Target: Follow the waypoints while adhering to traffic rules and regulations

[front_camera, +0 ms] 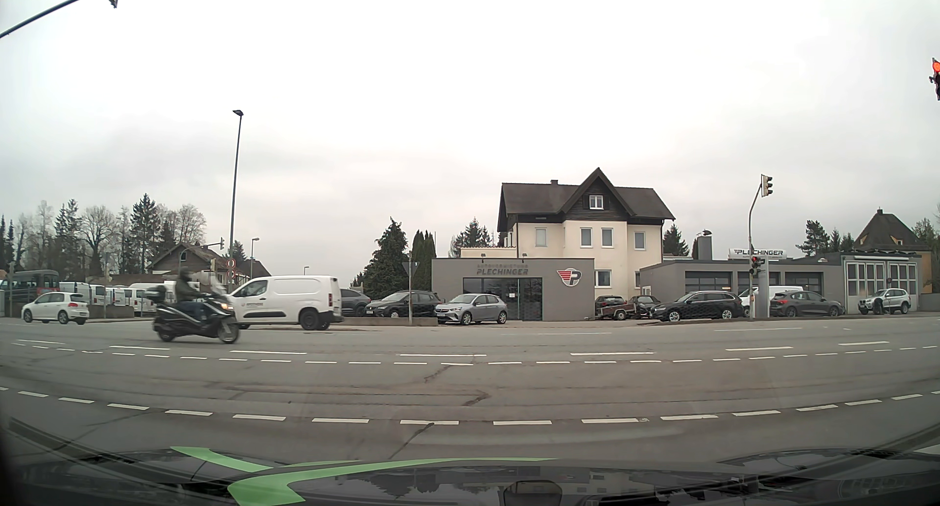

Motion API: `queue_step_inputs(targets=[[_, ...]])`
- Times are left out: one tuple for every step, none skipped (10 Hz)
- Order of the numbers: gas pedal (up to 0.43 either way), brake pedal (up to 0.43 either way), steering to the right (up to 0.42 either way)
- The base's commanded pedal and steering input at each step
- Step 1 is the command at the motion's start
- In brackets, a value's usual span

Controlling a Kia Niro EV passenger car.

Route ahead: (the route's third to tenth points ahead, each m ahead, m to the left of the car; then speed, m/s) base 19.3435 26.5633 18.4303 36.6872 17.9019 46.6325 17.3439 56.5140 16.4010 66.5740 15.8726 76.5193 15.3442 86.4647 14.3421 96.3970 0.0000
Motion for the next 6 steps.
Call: queue_step_inputs(targets=[[0.000,0.341,-0.003],[0.000,0.341,-0.003],[0.000,0.341,-0.003],[0.000,0.341,-0.003],[0.000,0.341,-0.003],[0.000,0.341,-0.003]])
